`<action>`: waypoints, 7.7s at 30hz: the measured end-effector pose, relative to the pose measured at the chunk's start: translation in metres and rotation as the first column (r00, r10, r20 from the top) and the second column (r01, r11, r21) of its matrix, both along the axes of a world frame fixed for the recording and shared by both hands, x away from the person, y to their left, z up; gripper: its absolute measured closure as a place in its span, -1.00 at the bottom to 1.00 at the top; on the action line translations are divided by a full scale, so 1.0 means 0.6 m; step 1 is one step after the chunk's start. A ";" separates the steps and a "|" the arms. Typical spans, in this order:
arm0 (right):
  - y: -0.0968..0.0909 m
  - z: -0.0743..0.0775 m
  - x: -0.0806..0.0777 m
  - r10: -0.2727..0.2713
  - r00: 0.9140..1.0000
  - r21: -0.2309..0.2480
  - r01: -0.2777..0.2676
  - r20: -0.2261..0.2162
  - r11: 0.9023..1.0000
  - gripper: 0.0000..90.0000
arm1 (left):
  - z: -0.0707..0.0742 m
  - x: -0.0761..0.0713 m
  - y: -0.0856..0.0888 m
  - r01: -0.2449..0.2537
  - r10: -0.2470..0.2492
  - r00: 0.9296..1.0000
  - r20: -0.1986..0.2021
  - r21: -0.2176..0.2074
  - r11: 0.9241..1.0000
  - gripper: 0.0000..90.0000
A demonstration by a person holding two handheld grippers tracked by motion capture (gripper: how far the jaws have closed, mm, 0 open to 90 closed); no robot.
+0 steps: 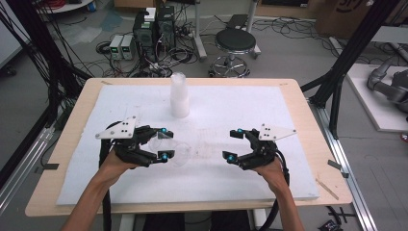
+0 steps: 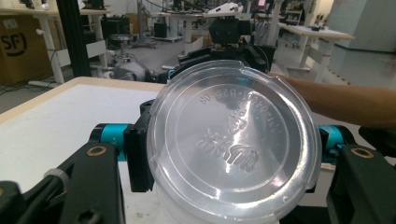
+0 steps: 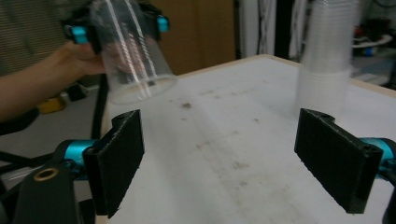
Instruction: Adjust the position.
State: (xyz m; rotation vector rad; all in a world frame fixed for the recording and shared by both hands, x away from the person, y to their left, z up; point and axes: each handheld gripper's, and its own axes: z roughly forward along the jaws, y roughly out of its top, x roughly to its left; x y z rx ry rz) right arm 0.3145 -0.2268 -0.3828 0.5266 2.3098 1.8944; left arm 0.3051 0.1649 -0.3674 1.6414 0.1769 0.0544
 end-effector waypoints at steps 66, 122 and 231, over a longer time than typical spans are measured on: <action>0.185 0.008 -0.007 0.308 0.950 -0.105 -0.302 0.054 0.948 -0.27 | -0.003 -0.002 -0.043 0.058 -0.060 0.997 -0.037 -0.059 0.997 -0.82; 0.192 0.097 0.009 0.304 0.933 -0.691 -0.347 -0.190 0.634 -0.24 | 0.052 0.018 -0.123 0.170 -0.121 0.985 -0.119 0.648 0.742 -0.44; 0.139 0.028 -0.009 0.245 0.967 -0.010 -0.244 0.072 0.970 -0.72 | -0.065 -0.007 -0.043 0.089 -0.089 0.996 0.003 -0.029 0.996 -0.08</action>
